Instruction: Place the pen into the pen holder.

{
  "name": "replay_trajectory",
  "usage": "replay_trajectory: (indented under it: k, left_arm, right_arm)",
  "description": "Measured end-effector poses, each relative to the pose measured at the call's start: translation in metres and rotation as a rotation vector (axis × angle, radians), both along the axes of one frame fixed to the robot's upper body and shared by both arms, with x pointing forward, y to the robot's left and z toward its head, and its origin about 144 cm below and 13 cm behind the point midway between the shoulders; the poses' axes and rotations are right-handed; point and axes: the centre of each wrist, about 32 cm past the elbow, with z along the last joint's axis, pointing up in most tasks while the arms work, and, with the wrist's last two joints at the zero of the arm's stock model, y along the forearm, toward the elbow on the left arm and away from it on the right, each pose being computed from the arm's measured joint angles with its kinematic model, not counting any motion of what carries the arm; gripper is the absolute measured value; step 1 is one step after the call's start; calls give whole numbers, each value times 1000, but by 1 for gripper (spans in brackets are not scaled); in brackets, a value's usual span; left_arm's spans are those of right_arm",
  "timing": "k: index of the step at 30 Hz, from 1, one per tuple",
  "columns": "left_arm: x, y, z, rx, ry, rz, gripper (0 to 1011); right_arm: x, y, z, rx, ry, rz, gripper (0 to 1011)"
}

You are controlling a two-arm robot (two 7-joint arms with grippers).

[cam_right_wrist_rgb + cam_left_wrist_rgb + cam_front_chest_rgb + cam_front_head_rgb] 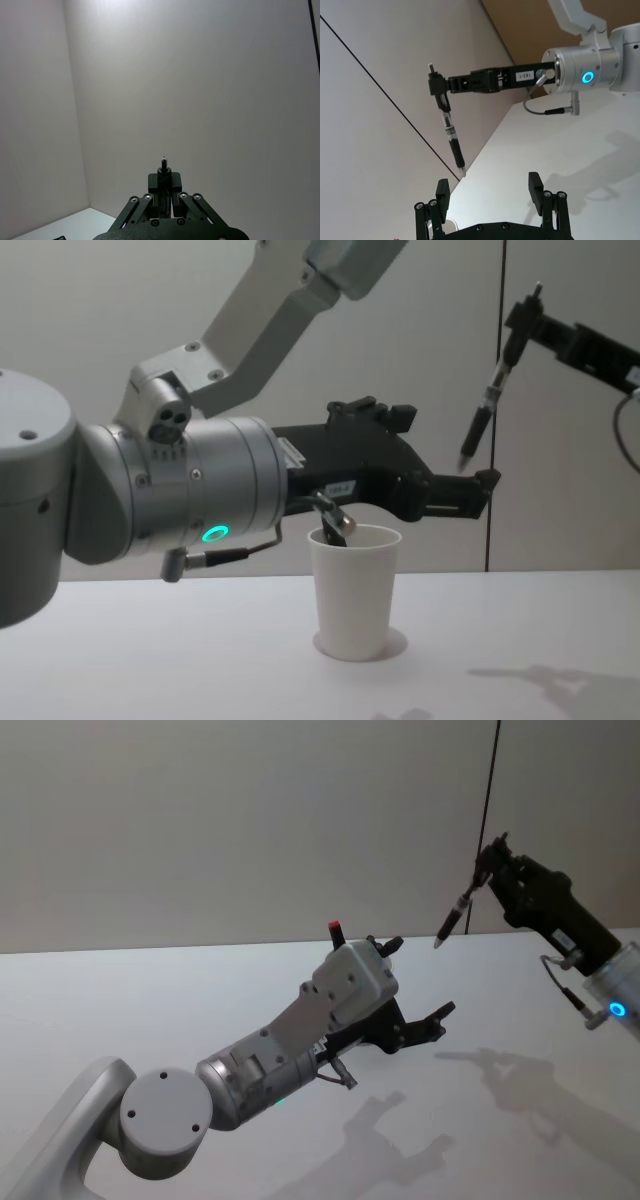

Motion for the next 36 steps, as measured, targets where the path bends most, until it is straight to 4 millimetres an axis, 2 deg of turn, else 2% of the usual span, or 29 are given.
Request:
replay_trajectory:
  k: [19,36]
  left_arm:
    - [0,0,0,0,0,0,1000]
    - [0,0,0,0,0,0,1000]
  right_arm:
    - [39,20,-24,6,-14,61,131]
    - [57,34,-40,28,-10,76,131]
